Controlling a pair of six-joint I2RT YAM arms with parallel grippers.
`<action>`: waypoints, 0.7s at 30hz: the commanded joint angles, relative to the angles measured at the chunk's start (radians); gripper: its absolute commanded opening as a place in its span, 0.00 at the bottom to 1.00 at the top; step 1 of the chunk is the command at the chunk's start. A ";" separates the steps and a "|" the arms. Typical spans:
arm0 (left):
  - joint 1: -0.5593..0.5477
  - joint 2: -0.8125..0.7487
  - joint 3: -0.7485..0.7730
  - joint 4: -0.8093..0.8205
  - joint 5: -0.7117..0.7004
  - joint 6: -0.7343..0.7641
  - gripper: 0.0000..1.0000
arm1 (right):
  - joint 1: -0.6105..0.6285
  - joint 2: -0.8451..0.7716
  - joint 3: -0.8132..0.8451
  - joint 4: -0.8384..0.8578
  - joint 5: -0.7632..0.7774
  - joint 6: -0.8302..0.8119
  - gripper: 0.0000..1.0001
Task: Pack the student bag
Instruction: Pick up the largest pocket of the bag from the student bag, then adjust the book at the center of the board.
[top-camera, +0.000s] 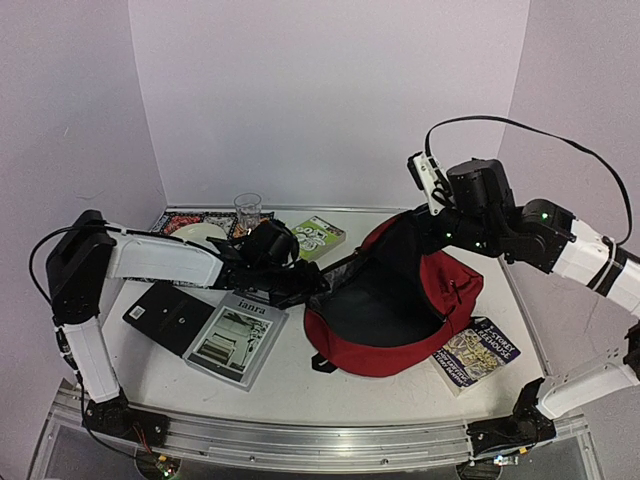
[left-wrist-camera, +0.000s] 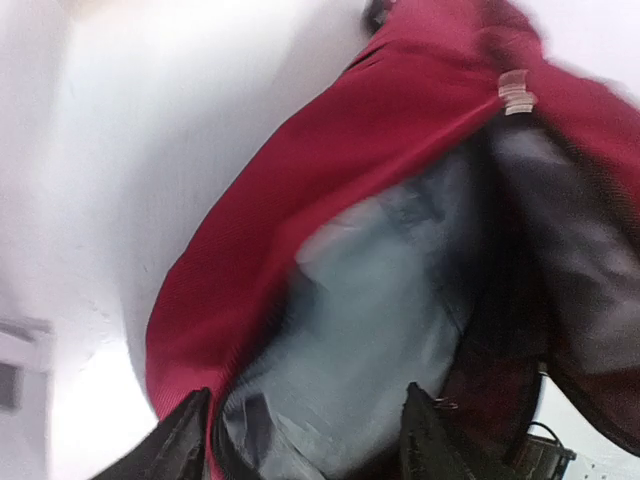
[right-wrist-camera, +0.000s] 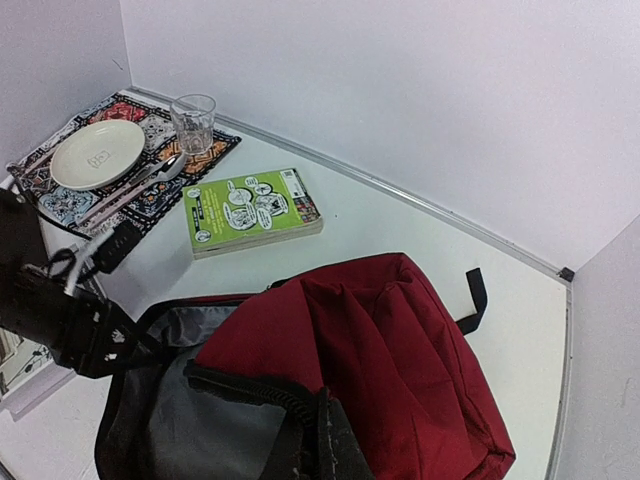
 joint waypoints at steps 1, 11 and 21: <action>0.029 -0.148 0.014 -0.149 -0.090 0.124 0.69 | 0.004 0.001 0.004 0.076 0.038 -0.016 0.00; 0.099 -0.406 -0.137 -0.425 -0.191 0.192 0.82 | 0.003 -0.001 -0.023 0.081 0.049 -0.025 0.00; 0.175 -0.580 -0.322 -0.564 -0.237 0.150 0.88 | -0.015 0.000 -0.085 0.097 0.080 -0.052 0.00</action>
